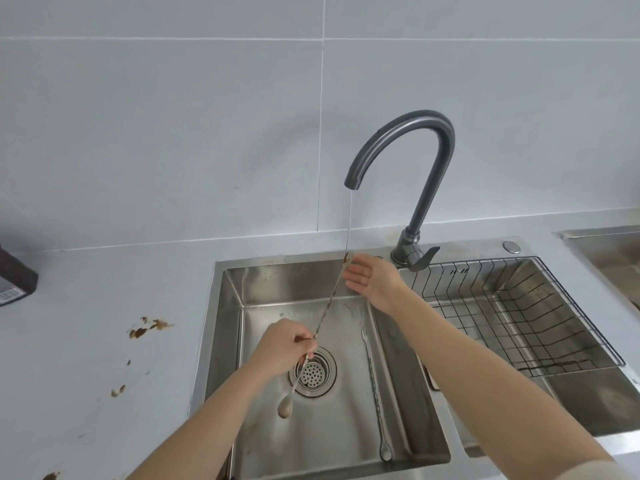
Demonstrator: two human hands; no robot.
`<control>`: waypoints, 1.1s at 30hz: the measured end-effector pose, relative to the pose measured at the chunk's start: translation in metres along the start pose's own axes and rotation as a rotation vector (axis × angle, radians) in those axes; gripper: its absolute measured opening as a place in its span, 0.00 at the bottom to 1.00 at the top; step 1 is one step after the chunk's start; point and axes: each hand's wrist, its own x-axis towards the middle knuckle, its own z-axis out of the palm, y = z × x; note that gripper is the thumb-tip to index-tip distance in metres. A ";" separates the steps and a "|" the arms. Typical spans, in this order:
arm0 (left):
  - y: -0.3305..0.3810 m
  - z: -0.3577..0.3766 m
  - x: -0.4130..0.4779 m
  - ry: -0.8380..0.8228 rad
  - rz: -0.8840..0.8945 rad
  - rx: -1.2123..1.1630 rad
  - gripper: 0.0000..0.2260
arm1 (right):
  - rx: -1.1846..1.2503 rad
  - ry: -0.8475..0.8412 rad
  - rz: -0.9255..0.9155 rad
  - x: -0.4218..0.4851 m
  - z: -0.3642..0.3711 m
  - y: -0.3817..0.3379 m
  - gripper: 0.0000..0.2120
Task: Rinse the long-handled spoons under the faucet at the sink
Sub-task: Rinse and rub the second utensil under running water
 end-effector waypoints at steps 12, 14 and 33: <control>-0.011 -0.042 0.042 0.076 -0.032 0.288 0.19 | 0.212 -0.085 0.054 0.047 0.002 -0.018 0.10; -0.015 -0.047 0.048 0.098 -0.032 0.316 0.17 | 0.186 -0.091 0.028 0.053 0.004 -0.019 0.09; -0.020 -0.056 0.072 0.116 0.024 0.456 0.13 | -0.030 -0.055 -0.107 0.065 0.005 -0.006 0.09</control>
